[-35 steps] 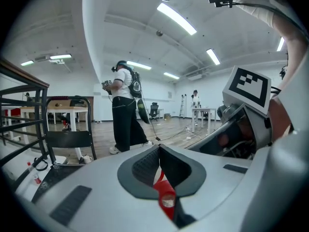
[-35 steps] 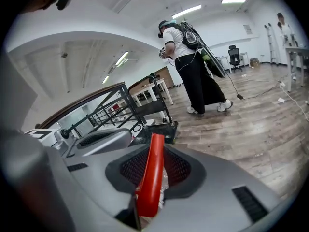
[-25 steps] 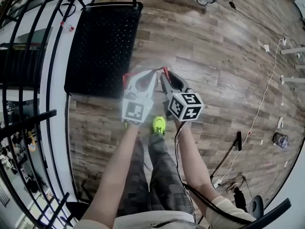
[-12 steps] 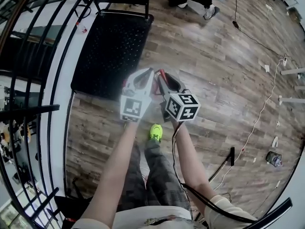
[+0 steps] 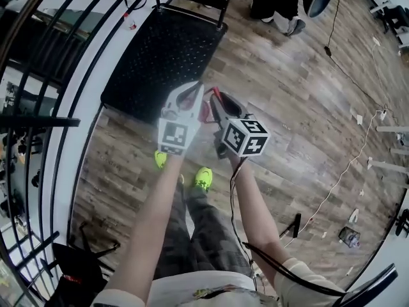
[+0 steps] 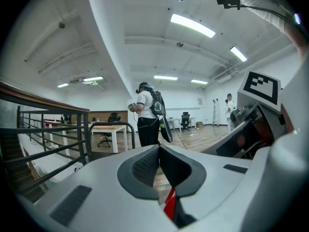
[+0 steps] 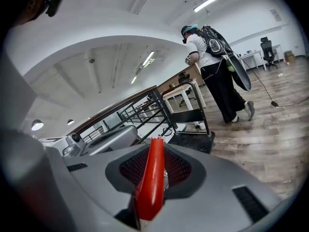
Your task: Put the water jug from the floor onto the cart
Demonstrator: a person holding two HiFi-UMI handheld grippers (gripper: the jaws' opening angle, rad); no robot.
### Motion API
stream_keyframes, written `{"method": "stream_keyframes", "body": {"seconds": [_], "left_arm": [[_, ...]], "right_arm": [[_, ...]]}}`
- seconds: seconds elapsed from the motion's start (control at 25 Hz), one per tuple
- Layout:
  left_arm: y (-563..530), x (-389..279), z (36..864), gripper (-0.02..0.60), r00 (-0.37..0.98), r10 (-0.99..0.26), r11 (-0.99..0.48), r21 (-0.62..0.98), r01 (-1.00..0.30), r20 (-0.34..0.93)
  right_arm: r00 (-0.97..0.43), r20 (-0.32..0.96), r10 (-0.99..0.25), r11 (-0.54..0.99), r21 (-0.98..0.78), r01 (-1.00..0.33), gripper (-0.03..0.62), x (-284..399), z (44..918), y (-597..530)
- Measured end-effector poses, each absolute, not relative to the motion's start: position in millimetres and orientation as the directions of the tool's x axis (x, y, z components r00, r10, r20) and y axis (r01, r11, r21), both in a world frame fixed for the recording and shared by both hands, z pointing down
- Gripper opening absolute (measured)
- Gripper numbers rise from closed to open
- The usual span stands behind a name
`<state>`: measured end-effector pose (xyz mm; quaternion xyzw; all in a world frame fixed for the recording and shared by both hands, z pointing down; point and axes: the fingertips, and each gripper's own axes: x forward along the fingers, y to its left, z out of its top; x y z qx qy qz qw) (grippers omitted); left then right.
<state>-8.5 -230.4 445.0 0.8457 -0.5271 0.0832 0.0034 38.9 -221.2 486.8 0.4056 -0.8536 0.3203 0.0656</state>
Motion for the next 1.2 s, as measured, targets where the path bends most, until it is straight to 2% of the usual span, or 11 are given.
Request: {"method": "stream_keyframes", "body": {"seconds": [0.32, 1.2], "left_arm": [[-240, -70, 441, 0.011, 0.402, -0.902, -0.418, -0.085, -0.904, 0.158], [-297, -251, 444, 0.011, 0.381, -0.910, -0.394, -0.059, -0.917, 0.162]], "right_arm": [[-0.713, 0.366, -0.598, 0.525, -0.494, -0.693, 0.086, -37, 475, -236], [-0.725, 0.362, -0.586, 0.529, -0.506, -0.681, 0.086, -217, 472, -299]]}}
